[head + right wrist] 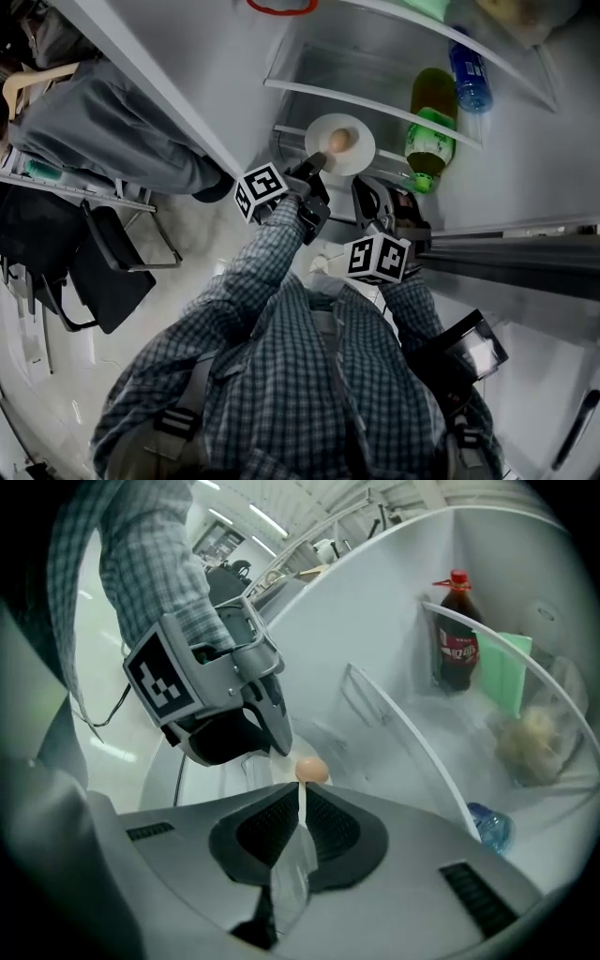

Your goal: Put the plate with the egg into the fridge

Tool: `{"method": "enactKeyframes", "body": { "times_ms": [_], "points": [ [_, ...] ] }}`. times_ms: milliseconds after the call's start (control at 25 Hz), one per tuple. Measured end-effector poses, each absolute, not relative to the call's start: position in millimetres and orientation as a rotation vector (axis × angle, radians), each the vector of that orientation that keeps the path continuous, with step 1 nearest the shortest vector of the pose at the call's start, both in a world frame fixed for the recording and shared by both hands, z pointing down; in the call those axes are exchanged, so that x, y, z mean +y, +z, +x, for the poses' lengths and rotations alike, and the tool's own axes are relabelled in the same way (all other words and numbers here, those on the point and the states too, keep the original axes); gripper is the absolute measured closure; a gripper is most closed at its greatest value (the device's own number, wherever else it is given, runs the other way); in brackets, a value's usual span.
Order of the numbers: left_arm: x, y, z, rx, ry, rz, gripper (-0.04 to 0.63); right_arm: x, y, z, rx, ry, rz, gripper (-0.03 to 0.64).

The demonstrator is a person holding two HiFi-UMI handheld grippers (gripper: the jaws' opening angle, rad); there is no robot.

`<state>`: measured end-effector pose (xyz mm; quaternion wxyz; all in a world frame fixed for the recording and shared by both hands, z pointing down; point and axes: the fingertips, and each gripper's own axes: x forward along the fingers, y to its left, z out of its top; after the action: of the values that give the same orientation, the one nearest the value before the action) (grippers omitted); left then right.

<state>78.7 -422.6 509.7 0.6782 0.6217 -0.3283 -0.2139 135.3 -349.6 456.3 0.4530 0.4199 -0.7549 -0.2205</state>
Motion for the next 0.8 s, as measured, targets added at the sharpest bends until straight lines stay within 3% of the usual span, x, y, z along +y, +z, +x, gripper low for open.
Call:
{"method": "enactKeyframes", "body": {
  "times_ms": [160, 320, 800],
  "points": [
    [-424.8, 510.3, 80.3, -0.73, -0.484, 1.389, 0.579, -360.7, 461.8, 128.1, -1.842, -0.576, 0.991, 0.607],
    [-428.2, 510.1, 81.2, -0.717, -0.493, 1.388, 0.579, -364.8, 478.3, 122.7, -1.796, -0.623, 0.882, 0.551],
    [-427.0, 509.8, 86.2, -0.684, -0.503, 1.376, 0.579, -376.1, 498.7, 113.8, -1.738, -0.703, 0.785, 0.549]
  ]
}}
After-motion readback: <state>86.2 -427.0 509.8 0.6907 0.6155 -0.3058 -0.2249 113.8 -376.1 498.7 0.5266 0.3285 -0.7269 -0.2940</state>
